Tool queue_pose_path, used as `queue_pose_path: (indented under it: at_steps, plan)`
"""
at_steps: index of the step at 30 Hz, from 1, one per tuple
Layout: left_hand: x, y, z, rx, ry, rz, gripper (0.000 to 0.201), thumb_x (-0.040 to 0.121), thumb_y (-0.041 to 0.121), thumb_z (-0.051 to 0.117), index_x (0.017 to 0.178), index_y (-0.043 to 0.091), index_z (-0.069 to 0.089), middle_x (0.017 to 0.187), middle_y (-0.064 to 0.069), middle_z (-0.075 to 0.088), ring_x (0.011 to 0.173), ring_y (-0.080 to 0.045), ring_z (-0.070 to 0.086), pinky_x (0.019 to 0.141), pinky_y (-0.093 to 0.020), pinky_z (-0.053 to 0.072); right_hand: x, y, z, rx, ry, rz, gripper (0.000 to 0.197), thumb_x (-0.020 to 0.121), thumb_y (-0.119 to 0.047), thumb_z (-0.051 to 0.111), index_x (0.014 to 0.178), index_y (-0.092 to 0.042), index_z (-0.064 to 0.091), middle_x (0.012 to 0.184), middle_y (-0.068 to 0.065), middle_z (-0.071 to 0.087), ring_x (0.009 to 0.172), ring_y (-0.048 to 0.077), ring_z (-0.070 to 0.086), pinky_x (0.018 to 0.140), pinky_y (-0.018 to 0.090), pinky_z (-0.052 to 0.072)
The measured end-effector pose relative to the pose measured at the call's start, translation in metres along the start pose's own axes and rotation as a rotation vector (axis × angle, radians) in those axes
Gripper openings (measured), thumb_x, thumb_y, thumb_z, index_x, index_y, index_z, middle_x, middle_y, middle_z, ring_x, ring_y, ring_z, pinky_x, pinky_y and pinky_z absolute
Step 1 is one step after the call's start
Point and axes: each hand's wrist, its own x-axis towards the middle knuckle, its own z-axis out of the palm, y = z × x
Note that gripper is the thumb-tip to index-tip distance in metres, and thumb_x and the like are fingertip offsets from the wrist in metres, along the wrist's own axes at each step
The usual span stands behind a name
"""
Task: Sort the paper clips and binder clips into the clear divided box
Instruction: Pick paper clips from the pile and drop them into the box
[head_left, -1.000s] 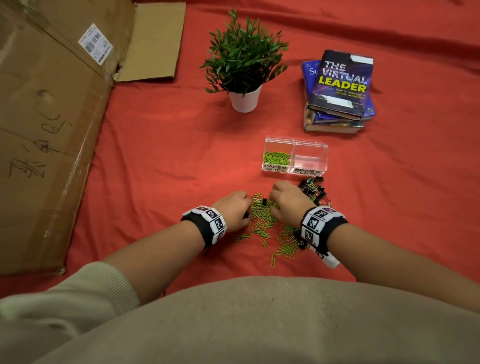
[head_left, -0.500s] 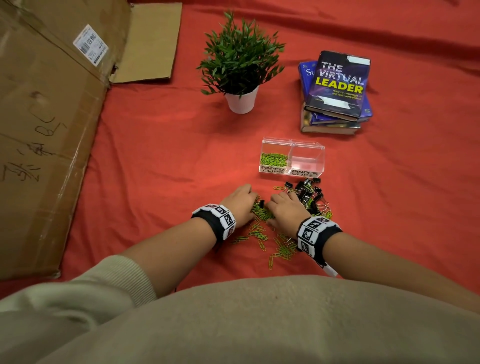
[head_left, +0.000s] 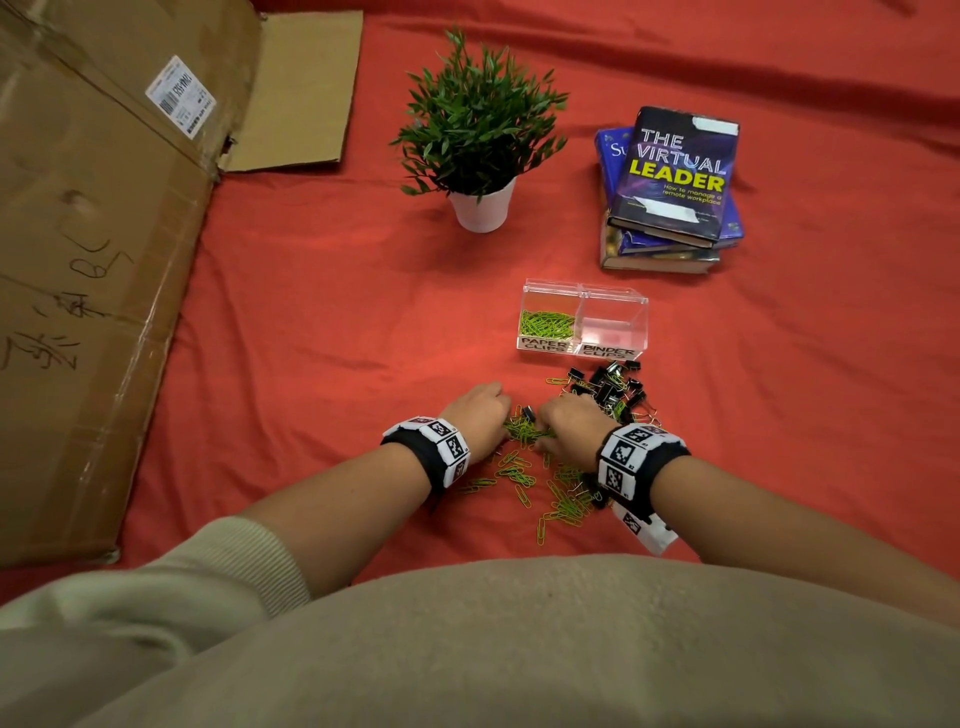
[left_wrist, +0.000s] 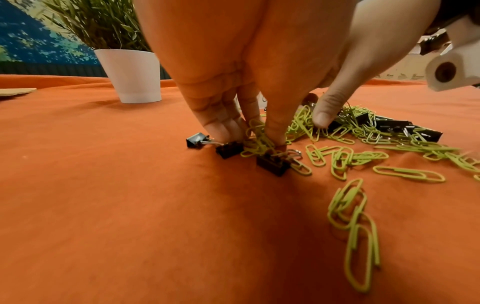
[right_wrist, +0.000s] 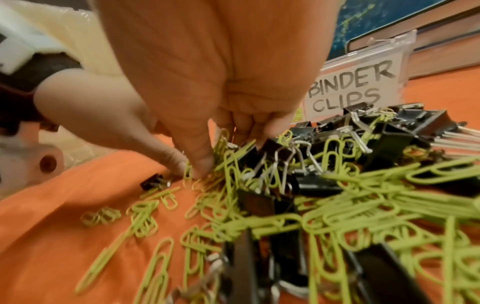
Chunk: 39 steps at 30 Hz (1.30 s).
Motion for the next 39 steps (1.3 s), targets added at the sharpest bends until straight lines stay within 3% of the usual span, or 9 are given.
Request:
queue_pose_path:
  at_steps: [4,9,16,20,24,30,33,37,39]
  plan:
    - [0.001,-0.002,0.002,-0.021,0.017,-0.007,0.028,0.091,0.025,0.058,0.108,0.003,0.054,0.114,-0.014,0.052,0.111,-0.031,0.05,0.093,-0.039,0.04,-0.004,0.007,-0.013,0.394,0.014,0.081,0.02,0.084,-0.029,0.067,0.09,-0.01,0.063,0.093,0.007,0.067,0.088,0.022,0.062,0.078,0.034,0.05]
    - [0.004,-0.003,-0.002,-0.059,-0.009,-0.02,0.024,0.094,0.023,0.053,0.107,0.003,0.054,0.111,-0.017,0.06,0.105,-0.035,0.056,0.087,-0.041,0.043,-0.008,0.021,-0.034,0.74,0.021,0.142,0.019,0.082,-0.029,0.07,0.082,-0.011,0.064,0.082,0.009,0.068,0.059,0.013,0.054,0.06,0.026,0.048]
    - [0.005,-0.003,-0.003,-0.207,-0.051,-0.07,0.023,0.094,0.025,0.054,0.108,0.007,0.057,0.112,-0.015,0.062,0.103,-0.032,0.058,0.083,-0.035,0.045,0.002,0.03,-0.064,1.162,0.018,0.185,0.009,0.085,-0.012,0.065,0.078,-0.008,0.061,0.076,0.01,0.065,0.068,0.024,0.059,0.064,0.03,0.052]
    - [0.006,-0.004,-0.006,-0.298,-0.055,-0.096,0.02,0.094,0.024,0.053,0.107,0.009,0.058,0.111,-0.013,0.062,0.1,-0.03,0.059,0.085,-0.035,0.048,0.016,0.034,-0.092,1.001,0.192,0.195,0.008,0.088,-0.019,0.063,0.082,-0.013,0.061,0.084,0.011,0.067,0.065,0.019,0.062,0.066,0.033,0.054]
    - [0.012,-0.002,-0.021,-0.373,0.02,-0.095,0.018,0.093,0.019,0.055,0.107,0.008,0.06,0.113,-0.012,0.064,0.101,-0.026,0.06,0.083,-0.028,0.045,0.043,0.032,-0.1,0.652,0.379,0.253,0.016,0.089,-0.018,0.061,0.09,-0.003,0.06,0.083,0.013,0.064,0.069,0.022,0.06,0.07,0.038,0.053]
    - [0.035,0.004,-0.066,-0.37,0.184,-0.076,0.017,0.093,0.017,0.055,0.105,0.007,0.062,0.109,-0.011,0.065,0.1,-0.025,0.06,0.08,-0.026,0.041,0.053,0.028,-0.088,0.412,0.434,0.258,0.028,0.09,-0.018,0.059,0.115,-0.005,0.059,0.109,0.014,0.063,0.097,0.028,0.061,0.088,0.037,0.05]
    - [0.054,0.006,-0.085,-0.361,0.242,-0.088,0.017,0.093,0.016,0.056,0.105,0.006,0.064,0.11,-0.011,0.064,0.102,-0.025,0.059,0.083,-0.026,0.042,0.038,0.031,-0.082,0.381,0.512,0.237,0.025,0.091,-0.014,0.055,0.112,-0.004,0.061,0.113,0.014,0.06,0.102,0.027,0.059,0.091,0.035,0.049]
    - [0.075,0.01,-0.095,-0.325,0.246,-0.107,0.021,0.093,0.016,0.055,0.109,0.004,0.064,0.116,-0.014,0.063,0.109,-0.028,0.057,0.091,-0.032,0.044,0.013,0.029,-0.054,0.408,0.443,0.208,0.016,0.09,-0.01,0.051,0.1,-0.007,0.064,0.098,0.008,0.064,0.082,0.019,0.061,0.08,0.034,0.055]
    - [0.081,0.014,-0.093,-0.3,0.218,-0.114,0.023,0.093,0.017,0.055,0.112,0.006,0.064,0.119,-0.014,0.062,0.112,-0.029,0.057,0.092,-0.033,0.045,0.005,0.024,-0.037,0.346,0.335,0.139,0.018,0.091,-0.01,0.05,0.103,-0.009,0.064,0.102,0.003,0.06,0.086,0.015,0.059,0.085,0.03,0.054]
